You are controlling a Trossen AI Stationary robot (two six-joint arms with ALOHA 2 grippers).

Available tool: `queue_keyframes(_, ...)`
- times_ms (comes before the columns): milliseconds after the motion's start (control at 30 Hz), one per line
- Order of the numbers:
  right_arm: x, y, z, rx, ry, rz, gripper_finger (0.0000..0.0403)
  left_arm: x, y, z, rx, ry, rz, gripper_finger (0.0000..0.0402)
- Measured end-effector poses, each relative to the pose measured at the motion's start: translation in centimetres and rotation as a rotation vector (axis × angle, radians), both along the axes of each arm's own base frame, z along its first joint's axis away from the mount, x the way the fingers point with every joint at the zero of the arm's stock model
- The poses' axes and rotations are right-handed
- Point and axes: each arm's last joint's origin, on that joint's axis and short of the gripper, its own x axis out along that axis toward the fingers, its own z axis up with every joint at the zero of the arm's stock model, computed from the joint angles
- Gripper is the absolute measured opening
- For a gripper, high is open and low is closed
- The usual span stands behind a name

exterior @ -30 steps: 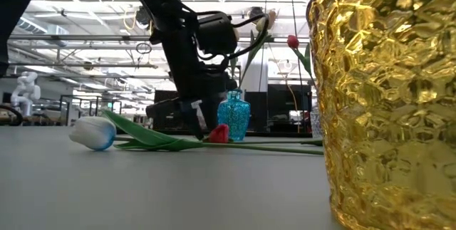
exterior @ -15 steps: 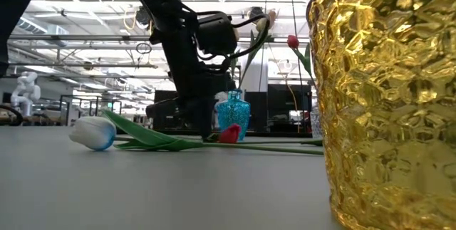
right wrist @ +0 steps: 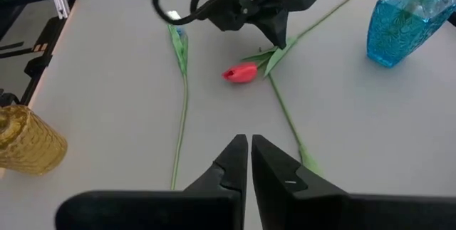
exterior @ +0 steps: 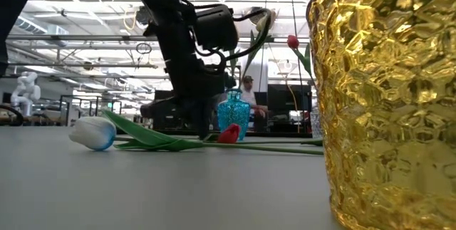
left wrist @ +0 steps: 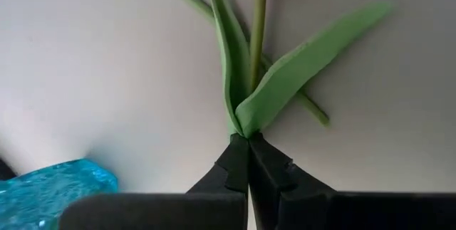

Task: Sort flowers into vase by color
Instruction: Put the red flower into the transparent vase

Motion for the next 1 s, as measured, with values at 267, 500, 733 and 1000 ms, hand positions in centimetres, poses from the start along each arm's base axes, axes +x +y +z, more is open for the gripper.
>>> queue_keyframes(267,0.0,0.0,0.0,0.001,-0.005,0.0,0.0013,0.0,-1.4,0.2,0.127,-0.003,0.04,0.0)
queue_keyframes(500,0.0,0.0,0.0,0.001,-0.006,0.0,0.0013,-0.7,-2.1,2.1,0.154,-0.044,0.103,0.0)
queue_keyframes(733,0.0,0.0,0.0,0.001,-0.005,0.0,0.0013,-1.9,-4.1,6.4,0.1,-0.202,0.142,0.0)
queue_keyframes(1000,0.0,0.0,0.0,-0.001,-0.005,0.001,0.0013,-4.3,-6.5,12.3,-0.044,-0.477,0.247,0.0)
